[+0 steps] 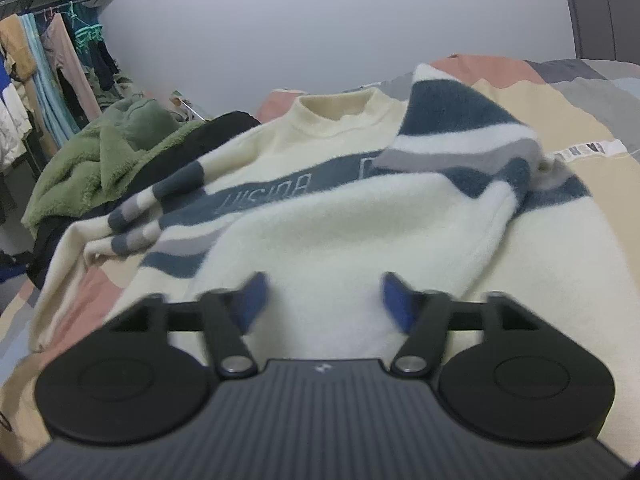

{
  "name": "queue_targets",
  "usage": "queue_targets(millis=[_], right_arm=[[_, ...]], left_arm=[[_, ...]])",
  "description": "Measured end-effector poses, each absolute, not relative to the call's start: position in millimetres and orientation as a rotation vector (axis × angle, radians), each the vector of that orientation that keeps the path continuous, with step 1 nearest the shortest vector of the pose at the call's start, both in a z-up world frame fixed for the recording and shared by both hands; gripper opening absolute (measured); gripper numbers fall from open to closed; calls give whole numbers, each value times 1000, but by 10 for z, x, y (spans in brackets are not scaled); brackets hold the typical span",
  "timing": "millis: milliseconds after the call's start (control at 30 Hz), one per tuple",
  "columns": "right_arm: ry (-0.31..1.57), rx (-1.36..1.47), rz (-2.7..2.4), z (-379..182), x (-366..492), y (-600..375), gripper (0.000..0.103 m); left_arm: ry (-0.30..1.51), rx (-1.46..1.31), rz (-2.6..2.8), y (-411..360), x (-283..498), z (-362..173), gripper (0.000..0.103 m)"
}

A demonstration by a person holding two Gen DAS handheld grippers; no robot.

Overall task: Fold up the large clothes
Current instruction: 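Move the left gripper over to the other sweater sleeve, then grasp the other sleeve with the left gripper, then fold the held sleeve across the body with the left gripper and release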

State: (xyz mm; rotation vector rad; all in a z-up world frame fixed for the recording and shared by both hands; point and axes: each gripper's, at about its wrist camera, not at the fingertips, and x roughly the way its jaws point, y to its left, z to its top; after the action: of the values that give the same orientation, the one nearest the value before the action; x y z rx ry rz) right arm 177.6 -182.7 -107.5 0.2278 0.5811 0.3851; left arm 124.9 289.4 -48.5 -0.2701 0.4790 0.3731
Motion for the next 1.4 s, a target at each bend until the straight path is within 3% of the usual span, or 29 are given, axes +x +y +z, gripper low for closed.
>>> queue_targets(millis=[233, 600, 633, 700, 800, 967, 1000, 1400], right_arm=[[601, 237, 395, -1096, 1797, -1833, 74], [613, 262, 396, -1127, 1853, -1879, 74], [614, 271, 394, -1128, 1853, -1889, 74], [621, 288, 395, -1142, 1863, -1908, 74], [622, 287, 402, -1141, 1861, -1923, 74], [626, 281, 409, -1117, 1854, -1943, 74], [627, 282, 413, -1111, 1852, -1948, 74], [627, 308, 418, -1022, 1738, -2047, 74]], left_arm=[[688, -240, 433, 2870, 1577, -982, 57], [636, -152, 790, 3082, 1570, -1084, 54], [630, -175, 803, 3133, 1545, -1085, 52], [639, -217, 794, 3221, 1526, -1130, 33], [632, -189, 759, 3175, 1501, -1129, 17], [534, -128, 685, 2873, 1471, -688, 12], [523, -107, 654, 2794, 1471, -577, 7], [328, 8, 267, 1470, 1565, 1010, 6]])
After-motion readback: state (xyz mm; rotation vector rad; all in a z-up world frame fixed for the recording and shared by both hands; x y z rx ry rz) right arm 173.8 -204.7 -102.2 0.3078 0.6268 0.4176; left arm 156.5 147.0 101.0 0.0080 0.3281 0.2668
